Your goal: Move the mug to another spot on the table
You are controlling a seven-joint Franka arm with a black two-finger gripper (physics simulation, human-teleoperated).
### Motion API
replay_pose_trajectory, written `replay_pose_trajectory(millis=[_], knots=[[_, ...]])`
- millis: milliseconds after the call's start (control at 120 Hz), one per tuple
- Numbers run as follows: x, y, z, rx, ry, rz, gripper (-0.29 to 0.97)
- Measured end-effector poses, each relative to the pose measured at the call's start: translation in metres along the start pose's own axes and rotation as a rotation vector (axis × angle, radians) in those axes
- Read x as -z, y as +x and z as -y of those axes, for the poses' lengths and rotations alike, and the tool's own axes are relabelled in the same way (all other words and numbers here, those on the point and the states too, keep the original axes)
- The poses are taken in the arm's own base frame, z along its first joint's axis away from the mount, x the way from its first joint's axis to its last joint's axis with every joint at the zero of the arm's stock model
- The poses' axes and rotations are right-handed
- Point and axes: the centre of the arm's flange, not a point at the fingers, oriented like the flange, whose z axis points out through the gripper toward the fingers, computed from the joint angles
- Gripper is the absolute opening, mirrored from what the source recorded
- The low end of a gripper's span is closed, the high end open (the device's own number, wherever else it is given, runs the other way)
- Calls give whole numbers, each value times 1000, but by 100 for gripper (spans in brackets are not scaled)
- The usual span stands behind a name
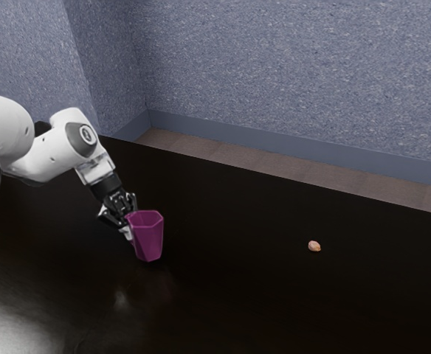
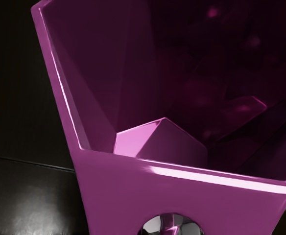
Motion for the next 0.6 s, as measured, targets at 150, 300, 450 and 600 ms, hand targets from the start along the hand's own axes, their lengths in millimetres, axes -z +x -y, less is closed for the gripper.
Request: replay_pose_trajectory(millis=[150,300,450,600], knots=[[-11,-7,4,17,4,-6,-6],[-20,-12,-1,26,-6,-15,19],[-20,-13,-2,23,-6,-21,43],[-19,-15,-3,18,-4,-22,55]])
